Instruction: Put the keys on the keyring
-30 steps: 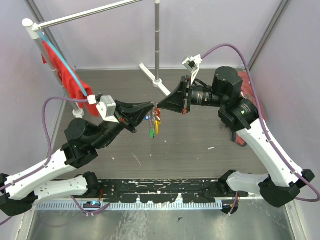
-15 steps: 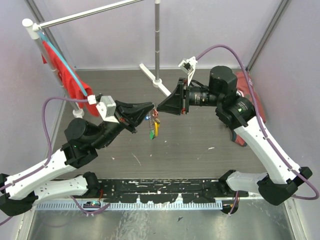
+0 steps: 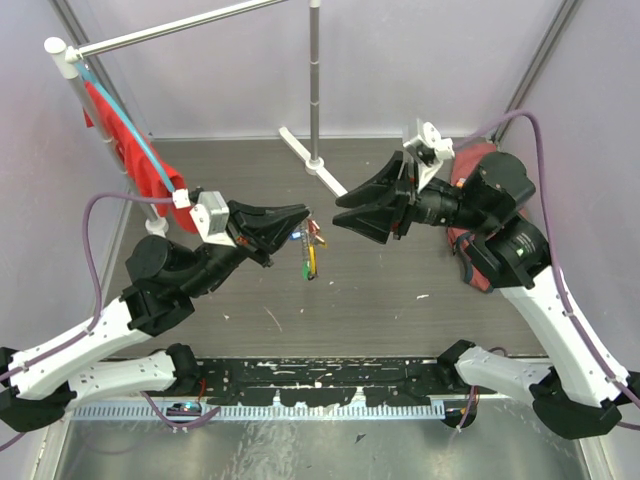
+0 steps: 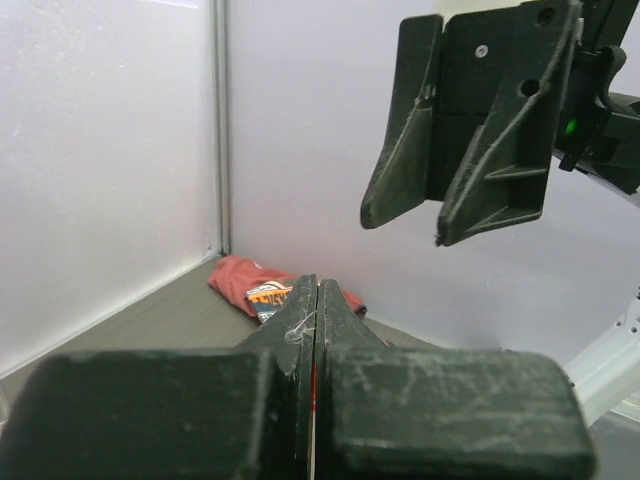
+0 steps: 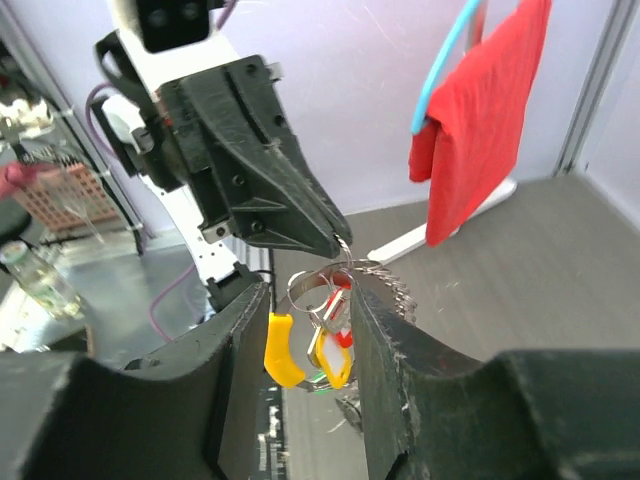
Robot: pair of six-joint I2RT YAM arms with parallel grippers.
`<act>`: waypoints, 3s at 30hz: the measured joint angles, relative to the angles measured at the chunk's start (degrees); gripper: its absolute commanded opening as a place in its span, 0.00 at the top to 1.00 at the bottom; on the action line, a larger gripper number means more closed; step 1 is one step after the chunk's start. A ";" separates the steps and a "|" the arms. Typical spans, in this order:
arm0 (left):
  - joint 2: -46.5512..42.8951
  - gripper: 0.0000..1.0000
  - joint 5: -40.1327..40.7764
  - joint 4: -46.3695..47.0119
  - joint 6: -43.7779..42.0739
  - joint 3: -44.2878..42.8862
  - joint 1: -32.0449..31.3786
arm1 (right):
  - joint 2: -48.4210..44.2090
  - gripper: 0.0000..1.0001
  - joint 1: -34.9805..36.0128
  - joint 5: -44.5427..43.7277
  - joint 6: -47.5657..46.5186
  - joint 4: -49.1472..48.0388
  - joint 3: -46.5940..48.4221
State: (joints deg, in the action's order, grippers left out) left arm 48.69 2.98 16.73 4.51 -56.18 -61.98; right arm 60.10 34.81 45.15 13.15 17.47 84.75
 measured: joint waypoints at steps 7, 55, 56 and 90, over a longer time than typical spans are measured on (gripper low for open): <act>1.49 1.00 -4.94 -0.35 0.24 -3.10 0.00 | -1.20 0.58 0.00 5.88 -8.15 -2.91 -0.90; 5.25 0.79 -13.40 -0.44 1.57 -5.68 0.00 | 0.66 0.99 -0.07 12.26 -11.30 -1.11 -2.14; 5.27 0.70 -13.40 -0.68 1.42 -5.75 0.00 | 0.68 0.99 -0.07 12.07 -11.45 -0.90 -2.12; 16.92 0.57 -18.27 -56.87 -14.71 -33.51 0.00 | 9.01 0.99 6.62 -6.54 -28.68 43.10 8.59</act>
State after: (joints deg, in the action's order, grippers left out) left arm 65.60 -15.29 -40.14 -10.20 -89.69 -61.98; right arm 69.10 41.43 38.61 -15.53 60.58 93.34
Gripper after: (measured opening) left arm 0.456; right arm 0.037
